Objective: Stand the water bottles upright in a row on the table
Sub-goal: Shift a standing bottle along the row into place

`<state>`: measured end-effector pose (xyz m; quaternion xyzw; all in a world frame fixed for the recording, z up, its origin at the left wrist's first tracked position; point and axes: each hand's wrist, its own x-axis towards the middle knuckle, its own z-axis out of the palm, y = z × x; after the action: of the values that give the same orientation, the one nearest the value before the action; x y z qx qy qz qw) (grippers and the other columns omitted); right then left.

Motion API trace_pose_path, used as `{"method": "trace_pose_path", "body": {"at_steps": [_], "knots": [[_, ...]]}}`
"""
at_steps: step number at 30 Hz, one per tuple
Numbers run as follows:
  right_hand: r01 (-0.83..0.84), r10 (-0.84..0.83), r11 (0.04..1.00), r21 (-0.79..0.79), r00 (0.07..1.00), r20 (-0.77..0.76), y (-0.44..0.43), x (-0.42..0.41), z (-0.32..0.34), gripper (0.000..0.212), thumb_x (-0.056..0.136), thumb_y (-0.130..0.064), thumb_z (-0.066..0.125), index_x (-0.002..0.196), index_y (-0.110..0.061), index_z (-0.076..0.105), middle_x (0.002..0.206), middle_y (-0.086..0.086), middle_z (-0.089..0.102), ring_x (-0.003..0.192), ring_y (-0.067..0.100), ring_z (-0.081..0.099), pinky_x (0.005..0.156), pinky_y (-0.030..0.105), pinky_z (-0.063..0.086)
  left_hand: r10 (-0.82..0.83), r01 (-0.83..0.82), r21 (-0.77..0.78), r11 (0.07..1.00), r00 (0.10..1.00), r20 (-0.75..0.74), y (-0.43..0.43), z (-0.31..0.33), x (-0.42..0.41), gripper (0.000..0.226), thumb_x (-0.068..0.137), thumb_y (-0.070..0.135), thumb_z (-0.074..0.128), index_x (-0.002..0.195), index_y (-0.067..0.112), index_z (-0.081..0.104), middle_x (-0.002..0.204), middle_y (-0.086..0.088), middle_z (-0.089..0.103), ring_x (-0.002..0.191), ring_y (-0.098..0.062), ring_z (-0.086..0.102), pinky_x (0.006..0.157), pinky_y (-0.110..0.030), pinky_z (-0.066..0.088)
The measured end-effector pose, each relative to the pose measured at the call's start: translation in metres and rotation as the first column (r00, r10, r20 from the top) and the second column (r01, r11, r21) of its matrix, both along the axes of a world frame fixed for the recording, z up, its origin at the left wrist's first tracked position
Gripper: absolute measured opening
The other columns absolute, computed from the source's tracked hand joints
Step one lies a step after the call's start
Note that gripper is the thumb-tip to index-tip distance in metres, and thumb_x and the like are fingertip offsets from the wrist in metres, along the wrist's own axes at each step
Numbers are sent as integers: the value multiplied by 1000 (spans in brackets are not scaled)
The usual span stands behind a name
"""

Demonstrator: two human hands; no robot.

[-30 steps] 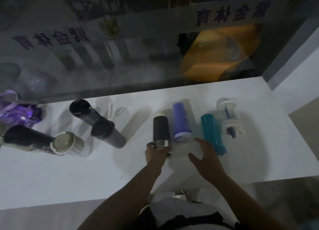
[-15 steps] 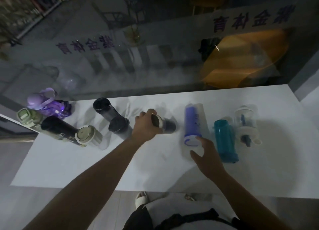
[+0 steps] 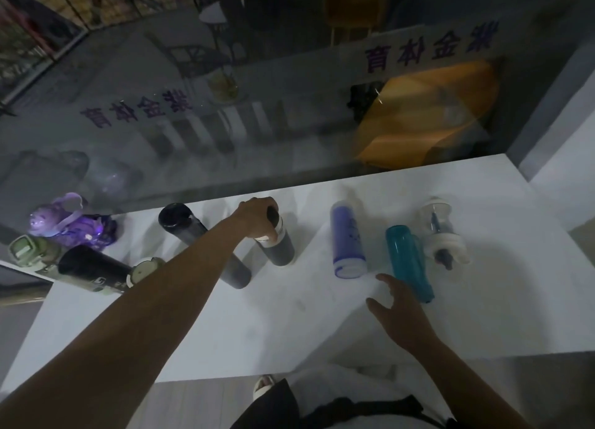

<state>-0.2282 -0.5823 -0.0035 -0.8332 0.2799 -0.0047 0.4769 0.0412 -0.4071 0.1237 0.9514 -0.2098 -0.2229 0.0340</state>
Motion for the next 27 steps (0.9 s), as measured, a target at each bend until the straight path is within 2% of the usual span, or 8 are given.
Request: {"method": "trace_pose_path", "body": {"at_steps": [6, 10, 12, 14, 17, 20, 24, 27], "knots": [[-10, 10, 1000, -16, 1000, -15, 8, 2, -2, 58, 88, -30, 66, 139, -21, 42, 140, 2, 46, 128, 16, 43, 105, 32, 34, -17, 18, 15, 1000, 999, -39, 5, -9, -2, 70, 67, 18, 74, 129, 33, 44, 119, -4, 45, 113, -28, 43, 75, -34, 47], [-39, 39, 999, -25, 999, -11, 15, 13, -4, 61, 85, -32, 68, 139, -21, 41, 136, 3, 48, 122, 16, 47, 101, 29, 37, -24, 25, 9, 1000, 997, -74, 11, -9, -8, 90, 72, 26, 76, 145, 37, 25, 142, -7, 33, 130, -32, 31, 90, -40, 46], [-34, 35, 999, -43, 999, 3, 18, 23, -5, 63, 84, -33, 70, 138, -20, 41, 134, 4, 49, 118, 17, 50, 101, 34, 43, 6, -10, -88, 996, 999, -47, 17, -4, -18, 94, 75, 33, 75, 148, 40, 18, 156, -2, 16, 141, -32, 17, 101, -45, 40], [-6, 8, 994, -105, 1000, 23, 19, 34, -8, 65, 80, -39, 71, 135, -22, 41, 130, 4, 52, 112, 19, 54, 98, 40, 49, 51, -40, -231, 972, 998, 43, 25, -3, -34, 93, 77, 37, 74, 149, 40, 16, 161, 1, 9, 145, -31, 12, 110, -49, 32], [56, -53, 971, -232, 998, 21, 19, 55, -13, 80, 73, -52, 71, 137, -21, 34, 128, 8, 50, 109, 25, 56, 89, 46, 53, 187, -53, -492, 869, 955, 228, 41, -15, -77, 87, 79, 34, 73, 150, 33, 23, 160, -6, 17, 145, -29, 17, 115, -47, 23], [102, -121, 962, -253, 991, -59, 18, 79, -15, 97, 71, -60, 71, 145, -22, 22, 136, 15, 44, 115, 35, 53, 87, 53, 53, 347, -130, -629, 767, 908, 234, 58, -47, -129, 81, 83, 26, 71, 150, 23, 26, 159, -11, 20, 147, -26, 16, 117, -49, 24], [187, -215, 959, -211, 969, -119, 24, 104, -20, 99, 68, -61, 72, 144, -24, 21, 131, 16, 48, 107, 37, 57, 83, 53, 53, 380, -321, -470, 822, 924, 33, 83, -99, -180, 86, 86, 37, 66, 152, 33, 12, 163, -4, 6, 149, -28, 9, 119, -54, 21], [226, -261, 954, -196, 949, -179, 31, 113, -24, 92, 67, -56, 72, 139, -20, 29, 121, 17, 54, 99, 40, 59, 81, 50, 53, 308, -313, -258, 914, 949, -60, 108, -130, -203, 91, 87, 48, 61, 153, 37, -1, 163, 2, -15, 151, -29, -7, 121, -51, 13]]}}
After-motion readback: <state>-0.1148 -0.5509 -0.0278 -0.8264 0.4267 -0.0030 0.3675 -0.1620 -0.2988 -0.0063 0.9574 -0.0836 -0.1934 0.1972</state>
